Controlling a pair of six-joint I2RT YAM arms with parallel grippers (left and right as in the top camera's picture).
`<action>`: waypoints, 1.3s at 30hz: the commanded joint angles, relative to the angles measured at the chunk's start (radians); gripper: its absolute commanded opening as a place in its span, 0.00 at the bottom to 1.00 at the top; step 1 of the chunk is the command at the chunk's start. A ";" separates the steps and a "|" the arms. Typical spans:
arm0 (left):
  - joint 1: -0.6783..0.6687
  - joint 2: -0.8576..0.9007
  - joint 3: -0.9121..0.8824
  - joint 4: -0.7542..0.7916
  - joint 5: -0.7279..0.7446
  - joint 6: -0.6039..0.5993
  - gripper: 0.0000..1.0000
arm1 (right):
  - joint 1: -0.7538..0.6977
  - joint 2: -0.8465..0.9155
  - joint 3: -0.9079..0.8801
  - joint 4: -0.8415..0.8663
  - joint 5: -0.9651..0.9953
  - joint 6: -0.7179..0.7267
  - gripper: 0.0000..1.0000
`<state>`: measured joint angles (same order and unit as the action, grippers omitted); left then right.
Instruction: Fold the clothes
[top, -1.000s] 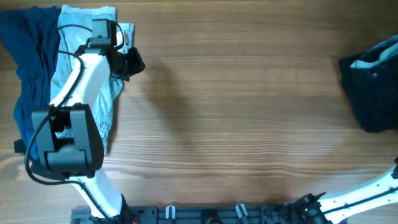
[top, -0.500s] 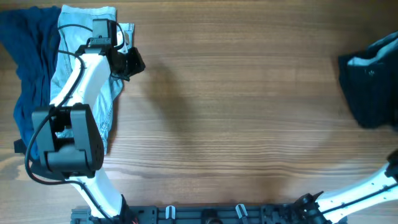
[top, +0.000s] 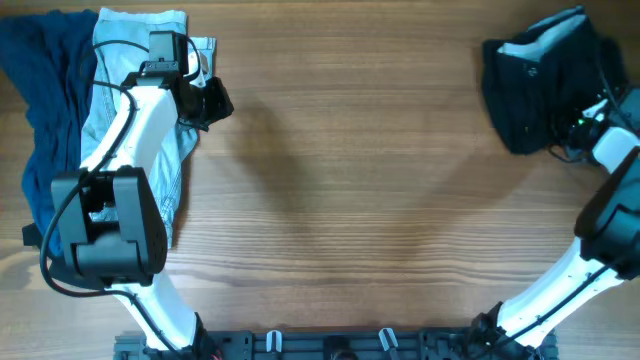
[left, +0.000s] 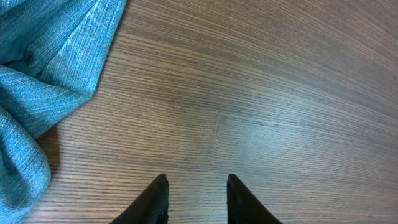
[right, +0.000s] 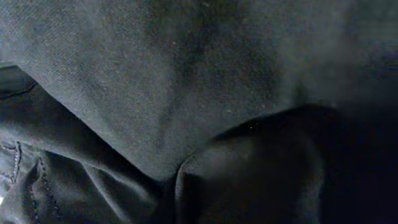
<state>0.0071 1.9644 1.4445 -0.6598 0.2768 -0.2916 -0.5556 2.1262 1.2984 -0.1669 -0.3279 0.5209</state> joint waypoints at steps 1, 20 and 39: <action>-0.005 0.001 -0.005 -0.006 -0.009 -0.008 0.31 | 0.015 0.069 -0.042 -0.021 0.029 0.008 0.08; -0.005 0.001 -0.005 -0.011 -0.009 -0.008 0.31 | -0.212 -0.148 -0.042 -0.317 0.058 0.298 1.00; -0.005 -0.446 -0.004 -0.049 0.089 0.180 1.00 | 0.253 -1.111 -0.042 -0.758 -0.524 -0.894 0.99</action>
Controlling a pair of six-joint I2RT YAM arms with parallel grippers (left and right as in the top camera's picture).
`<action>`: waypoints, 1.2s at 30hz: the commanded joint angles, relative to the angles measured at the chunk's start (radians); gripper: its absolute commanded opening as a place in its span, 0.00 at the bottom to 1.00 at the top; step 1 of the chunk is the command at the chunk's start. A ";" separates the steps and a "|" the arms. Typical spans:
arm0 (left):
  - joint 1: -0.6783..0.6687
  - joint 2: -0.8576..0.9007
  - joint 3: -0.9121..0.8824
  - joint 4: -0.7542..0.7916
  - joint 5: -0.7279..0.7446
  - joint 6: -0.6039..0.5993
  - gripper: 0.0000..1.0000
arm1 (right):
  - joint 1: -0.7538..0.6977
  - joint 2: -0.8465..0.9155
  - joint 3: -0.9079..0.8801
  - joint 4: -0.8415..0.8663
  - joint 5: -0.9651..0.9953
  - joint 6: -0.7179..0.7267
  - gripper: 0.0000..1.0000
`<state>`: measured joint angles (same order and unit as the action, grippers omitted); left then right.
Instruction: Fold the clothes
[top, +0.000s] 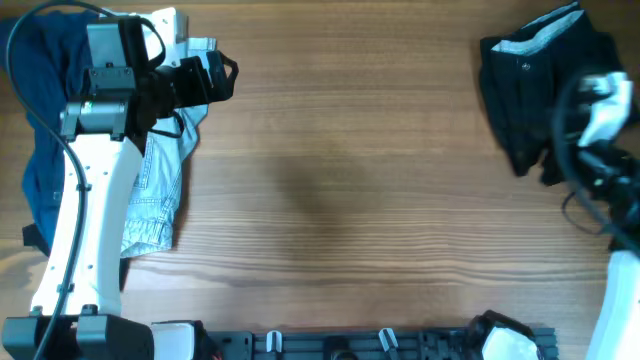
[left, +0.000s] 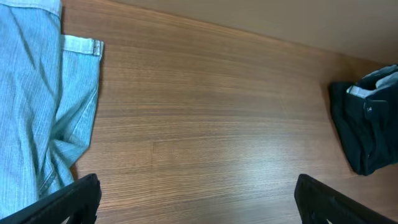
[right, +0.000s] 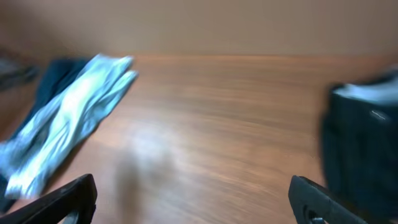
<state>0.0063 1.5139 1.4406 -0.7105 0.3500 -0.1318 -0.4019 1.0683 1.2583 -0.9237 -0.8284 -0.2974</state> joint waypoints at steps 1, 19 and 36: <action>-0.005 0.005 0.000 0.002 0.016 0.020 1.00 | 0.141 -0.068 -0.002 0.012 -0.026 -0.030 1.00; -0.005 0.005 0.000 0.002 0.016 0.020 1.00 | 0.246 -0.423 -0.341 0.370 0.299 -0.007 0.99; -0.005 0.005 0.000 0.002 0.016 0.020 1.00 | 0.246 -0.995 -1.218 0.872 0.406 0.192 1.00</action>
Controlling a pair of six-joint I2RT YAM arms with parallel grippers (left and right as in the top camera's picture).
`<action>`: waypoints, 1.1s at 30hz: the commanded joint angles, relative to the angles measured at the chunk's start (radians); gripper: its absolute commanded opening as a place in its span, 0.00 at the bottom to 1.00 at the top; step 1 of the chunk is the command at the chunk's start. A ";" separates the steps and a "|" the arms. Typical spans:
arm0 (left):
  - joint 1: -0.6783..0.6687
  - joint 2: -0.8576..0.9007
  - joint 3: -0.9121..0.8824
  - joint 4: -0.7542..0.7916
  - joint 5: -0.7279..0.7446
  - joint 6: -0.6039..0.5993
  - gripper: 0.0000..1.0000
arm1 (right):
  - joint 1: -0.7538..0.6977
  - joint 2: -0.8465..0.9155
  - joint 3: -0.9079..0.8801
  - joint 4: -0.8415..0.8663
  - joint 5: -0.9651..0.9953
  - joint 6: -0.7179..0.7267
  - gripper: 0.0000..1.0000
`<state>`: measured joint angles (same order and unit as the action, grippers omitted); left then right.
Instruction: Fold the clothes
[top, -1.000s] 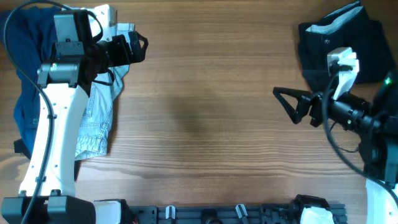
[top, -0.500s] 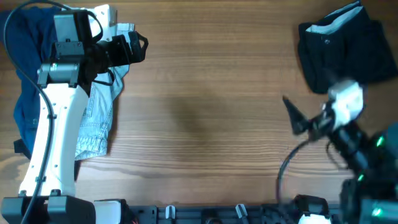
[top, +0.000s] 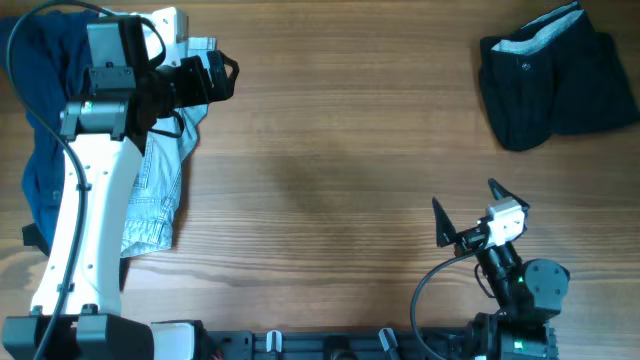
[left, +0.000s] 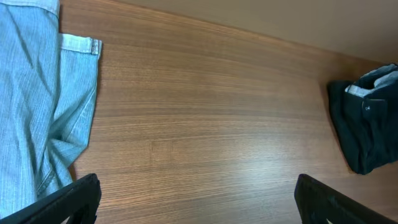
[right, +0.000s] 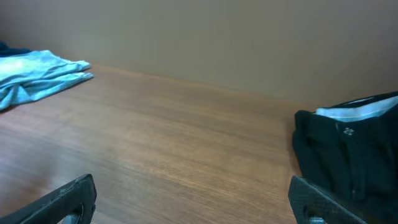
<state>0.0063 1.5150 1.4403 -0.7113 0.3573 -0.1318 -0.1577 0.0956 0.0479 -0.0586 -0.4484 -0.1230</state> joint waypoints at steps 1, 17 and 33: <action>-0.005 0.004 0.000 0.003 0.008 0.020 1.00 | 0.002 -0.023 -0.008 0.007 0.026 0.018 1.00; -0.005 0.004 0.000 0.003 0.008 0.020 1.00 | 0.002 -0.092 -0.008 0.010 0.026 0.018 1.00; -0.005 0.004 0.000 0.003 0.008 0.020 1.00 | 0.000 -0.091 -0.008 0.009 0.026 0.018 1.00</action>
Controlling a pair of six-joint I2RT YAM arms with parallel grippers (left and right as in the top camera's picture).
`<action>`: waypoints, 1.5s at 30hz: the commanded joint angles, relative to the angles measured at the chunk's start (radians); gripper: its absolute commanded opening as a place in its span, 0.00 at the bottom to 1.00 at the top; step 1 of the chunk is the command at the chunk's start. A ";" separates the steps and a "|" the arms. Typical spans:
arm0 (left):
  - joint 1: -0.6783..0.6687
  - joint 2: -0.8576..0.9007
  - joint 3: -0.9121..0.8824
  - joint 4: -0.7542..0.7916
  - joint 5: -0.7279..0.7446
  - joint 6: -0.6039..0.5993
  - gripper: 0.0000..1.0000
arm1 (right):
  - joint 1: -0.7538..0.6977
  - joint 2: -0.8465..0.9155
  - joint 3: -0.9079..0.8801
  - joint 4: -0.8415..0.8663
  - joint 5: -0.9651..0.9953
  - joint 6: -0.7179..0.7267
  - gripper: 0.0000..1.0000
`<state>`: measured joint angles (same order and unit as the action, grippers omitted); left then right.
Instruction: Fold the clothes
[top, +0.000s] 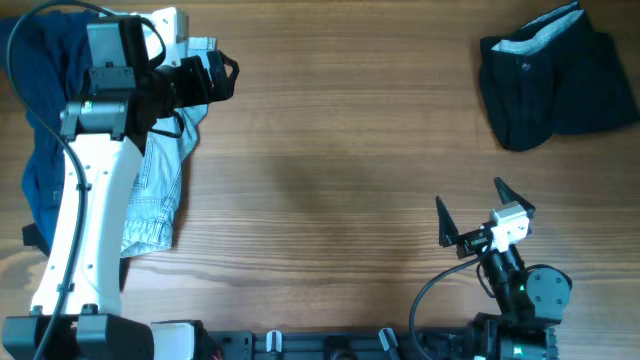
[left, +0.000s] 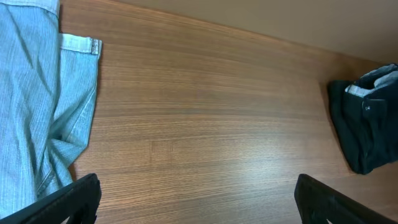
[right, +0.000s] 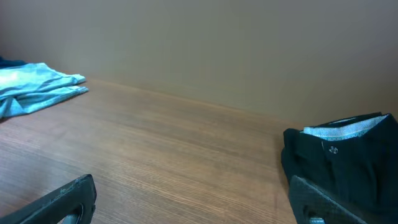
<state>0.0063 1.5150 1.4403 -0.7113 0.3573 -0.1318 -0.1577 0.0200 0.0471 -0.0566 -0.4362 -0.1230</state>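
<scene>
A light blue denim garment (top: 160, 190) lies at the left of the table, partly under my left arm; it also shows in the left wrist view (left: 34, 99). A folded black garment (top: 545, 80) rests at the far right corner. My left gripper (top: 215, 80) hovers at the denim's right edge, open wide, with nothing between its fingers (left: 68, 202). My right gripper (top: 478, 215) sits back near the front edge, also open wide and empty, facing the black garment (right: 342, 165).
A dark blue garment (top: 35, 120) lies bunched at the far left, under and beside the denim. Bare wooden tabletop (top: 340, 170) stretches between the two piles. The arm bases stand along the front edge.
My right gripper has drawn back slightly toward the front edge, still open. The left arm and all the clothes are where they were.
First my left gripper was low beside the denim, fingers close together, and my right wrist was pressed into the black garment. Then the left was raised and open wide, the right off the garment. The right arm then sat folded at the front edge, as now.
</scene>
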 joint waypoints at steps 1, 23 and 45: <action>-0.005 0.004 0.000 0.003 0.008 0.020 1.00 | 0.000 -0.015 -0.007 0.007 0.014 0.018 1.00; 0.005 -0.781 -0.785 0.585 -0.213 -0.173 1.00 | 0.000 -0.015 -0.007 0.007 0.014 0.018 1.00; 0.043 -1.513 -1.434 0.869 -0.259 -0.273 1.00 | 0.000 -0.015 -0.007 0.007 0.014 0.018 1.00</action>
<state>0.0425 0.0177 0.0158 0.1654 0.1158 -0.3962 -0.1577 0.0128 0.0471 -0.0532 -0.4248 -0.1192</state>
